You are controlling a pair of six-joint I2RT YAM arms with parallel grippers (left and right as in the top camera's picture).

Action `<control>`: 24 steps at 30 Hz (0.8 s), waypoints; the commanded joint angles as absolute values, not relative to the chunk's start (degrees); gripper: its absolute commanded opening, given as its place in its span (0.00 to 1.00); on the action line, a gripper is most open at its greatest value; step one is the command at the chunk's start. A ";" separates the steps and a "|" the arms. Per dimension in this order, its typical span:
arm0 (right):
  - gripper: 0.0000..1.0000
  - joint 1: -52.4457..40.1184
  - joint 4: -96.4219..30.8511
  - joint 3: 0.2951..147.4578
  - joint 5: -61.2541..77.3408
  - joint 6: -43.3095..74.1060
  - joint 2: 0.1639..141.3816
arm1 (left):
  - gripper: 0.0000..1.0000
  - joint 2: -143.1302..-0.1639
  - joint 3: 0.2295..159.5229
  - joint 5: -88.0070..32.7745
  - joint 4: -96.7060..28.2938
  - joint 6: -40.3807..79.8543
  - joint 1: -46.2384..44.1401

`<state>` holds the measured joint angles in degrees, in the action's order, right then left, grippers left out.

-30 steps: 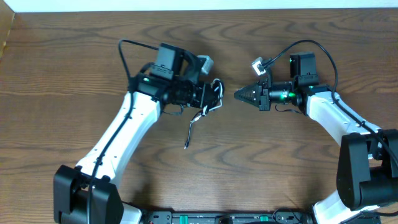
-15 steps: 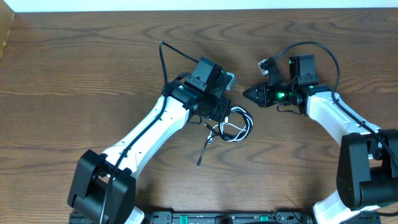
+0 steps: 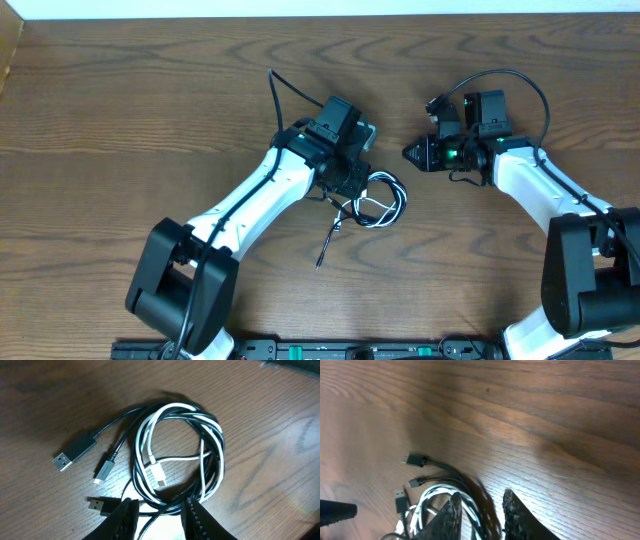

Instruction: Untangle cables

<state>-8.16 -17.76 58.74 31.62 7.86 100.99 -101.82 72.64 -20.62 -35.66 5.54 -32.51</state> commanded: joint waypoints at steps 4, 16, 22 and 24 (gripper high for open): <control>0.27 -8.67 -17.76 58.87 29.43 8.75 100.62 | 0.32 -103.74 72.31 -20.05 -37.15 5.19 -32.60; 0.29 -8.69 -17.78 58.87 29.45 8.75 100.62 | 0.32 -103.79 72.29 -19.99 -36.60 6.26 -34.92; 0.29 -8.67 -17.78 58.87 29.45 8.75 100.62 | 0.32 -105.86 72.20 -19.79 -33.98 6.31 -38.15; 0.30 -8.67 -17.78 58.87 29.45 8.75 100.62 | 0.32 -107.39 72.20 -19.79 -33.08 6.31 -38.65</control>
